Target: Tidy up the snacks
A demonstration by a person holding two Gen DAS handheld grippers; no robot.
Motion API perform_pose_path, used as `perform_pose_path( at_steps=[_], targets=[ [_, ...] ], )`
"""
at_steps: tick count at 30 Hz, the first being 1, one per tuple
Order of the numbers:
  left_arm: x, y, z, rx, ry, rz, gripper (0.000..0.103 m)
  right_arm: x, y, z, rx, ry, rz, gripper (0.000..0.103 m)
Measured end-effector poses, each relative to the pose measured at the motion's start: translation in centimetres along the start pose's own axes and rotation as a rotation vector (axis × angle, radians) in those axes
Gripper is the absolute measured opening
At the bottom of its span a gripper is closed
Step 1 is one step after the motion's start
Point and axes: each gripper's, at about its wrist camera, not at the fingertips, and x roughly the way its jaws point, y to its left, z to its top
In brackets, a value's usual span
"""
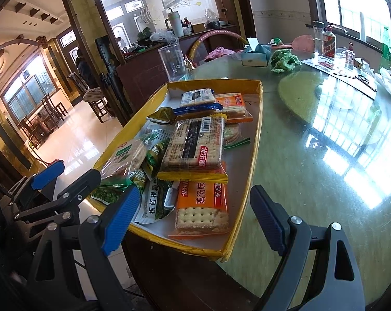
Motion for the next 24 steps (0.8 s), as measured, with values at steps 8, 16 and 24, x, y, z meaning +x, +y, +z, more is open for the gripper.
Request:
perform_pose_path(
  at_steps=[8, 16, 24],
  targets=[
    [0.06, 0.0, 0.08, 0.0, 0.001, 0.004, 0.083, 0.06, 0.01, 0.01, -0.001, -0.001, -0.002, 0.087],
    [0.01, 0.19, 0.26, 0.012, -0.01, 0.001, 0.083, 0.11, 0.11, -0.04, -0.006, 0.0, 0.0, 0.087],
    [0.1, 0.26, 0.33, 0.013, -0.01, 0.0, 0.083, -0.12, 0.14, 0.03, -0.001, -0.004, -0.001, 0.087]
  ],
)
